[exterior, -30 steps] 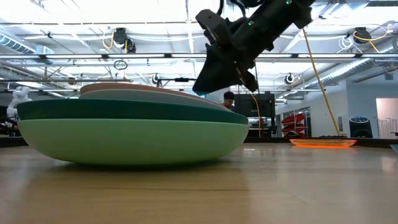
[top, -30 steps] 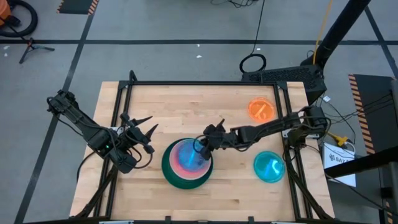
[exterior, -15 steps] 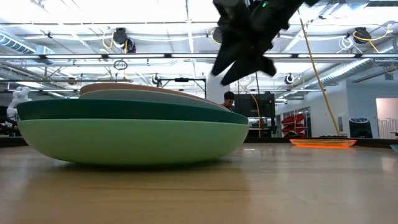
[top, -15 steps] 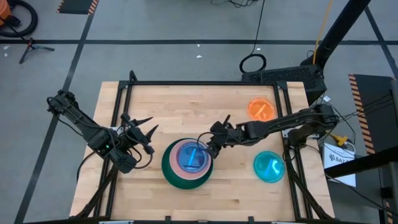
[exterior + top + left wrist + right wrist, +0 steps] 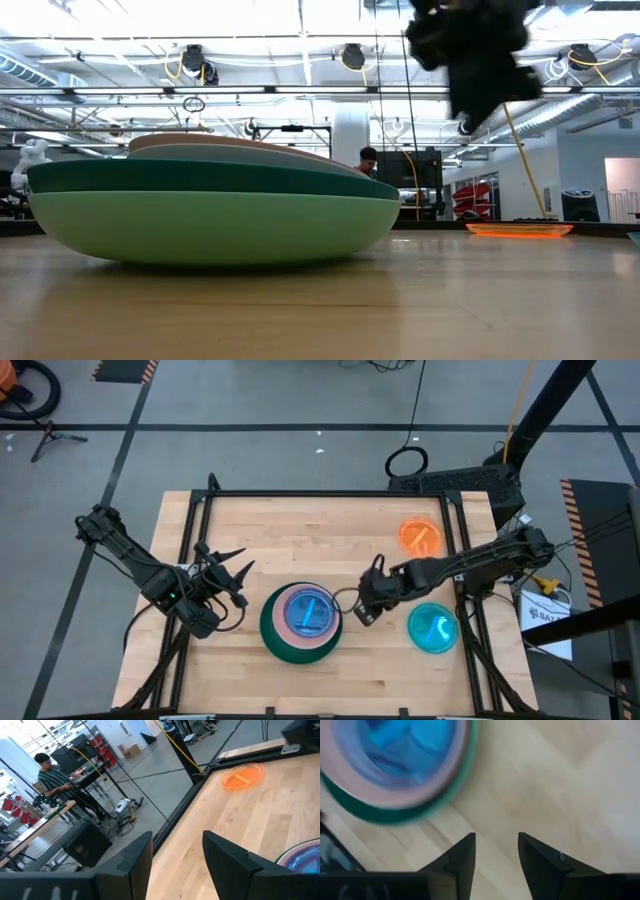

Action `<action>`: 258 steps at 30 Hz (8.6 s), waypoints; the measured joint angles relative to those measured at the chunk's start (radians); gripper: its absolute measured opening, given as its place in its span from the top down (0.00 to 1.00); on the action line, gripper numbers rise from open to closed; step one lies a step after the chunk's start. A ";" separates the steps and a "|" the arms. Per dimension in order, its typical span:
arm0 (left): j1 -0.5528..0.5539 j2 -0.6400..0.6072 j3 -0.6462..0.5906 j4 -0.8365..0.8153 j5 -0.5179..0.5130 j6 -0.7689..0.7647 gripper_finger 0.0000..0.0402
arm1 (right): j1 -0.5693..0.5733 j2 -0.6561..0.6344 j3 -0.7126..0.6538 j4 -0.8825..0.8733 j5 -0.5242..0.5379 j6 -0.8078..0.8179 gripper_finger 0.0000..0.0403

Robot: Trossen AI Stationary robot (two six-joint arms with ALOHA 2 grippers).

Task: Stack plastic plates
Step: Stack the blue plate on top of the blue plate, then stack the light orange plate on the blue plate

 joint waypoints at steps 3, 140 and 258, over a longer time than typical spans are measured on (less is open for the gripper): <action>0.000 0.000 0.000 0.000 0.000 -0.009 0.55 | 0.045 0.002 0.000 -0.099 -0.036 0.075 0.65; -0.243 0.209 0.000 0.012 0.077 -0.762 0.55 | 0.188 0.506 0.406 0.078 0.352 -1.363 0.85; -0.018 0.204 0.000 0.003 0.056 -0.440 0.55 | -0.254 -0.157 -0.241 0.347 0.357 -0.791 1.00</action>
